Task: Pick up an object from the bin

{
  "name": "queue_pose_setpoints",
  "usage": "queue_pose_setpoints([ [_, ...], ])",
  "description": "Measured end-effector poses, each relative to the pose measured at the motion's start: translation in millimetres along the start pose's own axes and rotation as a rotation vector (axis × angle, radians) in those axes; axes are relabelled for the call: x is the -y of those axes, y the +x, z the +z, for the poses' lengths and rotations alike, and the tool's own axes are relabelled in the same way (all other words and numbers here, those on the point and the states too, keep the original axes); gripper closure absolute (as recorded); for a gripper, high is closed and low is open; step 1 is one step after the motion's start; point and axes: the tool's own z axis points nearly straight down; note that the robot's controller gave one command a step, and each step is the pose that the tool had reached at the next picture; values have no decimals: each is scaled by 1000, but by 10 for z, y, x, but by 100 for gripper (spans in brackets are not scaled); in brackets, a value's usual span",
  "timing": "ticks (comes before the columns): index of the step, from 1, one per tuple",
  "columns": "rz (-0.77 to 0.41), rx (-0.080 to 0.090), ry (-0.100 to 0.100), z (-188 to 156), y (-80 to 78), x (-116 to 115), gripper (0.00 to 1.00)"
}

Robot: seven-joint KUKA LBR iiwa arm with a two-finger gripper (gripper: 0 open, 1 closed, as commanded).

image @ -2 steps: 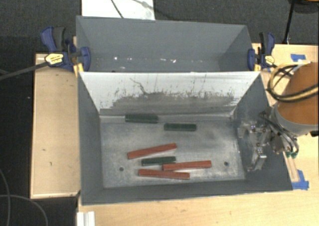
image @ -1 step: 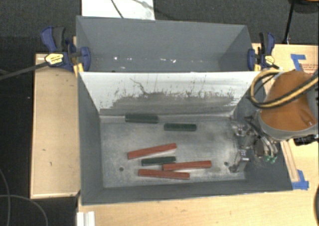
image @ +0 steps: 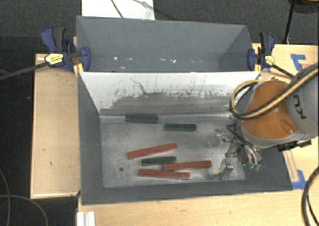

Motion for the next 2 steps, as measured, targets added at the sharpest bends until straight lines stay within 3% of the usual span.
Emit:
queue_pose_setpoints([
  [1,-66,-1,0,24,2,-39,0],
  [2,-116,-2,0,169,-28,-533,100],
])
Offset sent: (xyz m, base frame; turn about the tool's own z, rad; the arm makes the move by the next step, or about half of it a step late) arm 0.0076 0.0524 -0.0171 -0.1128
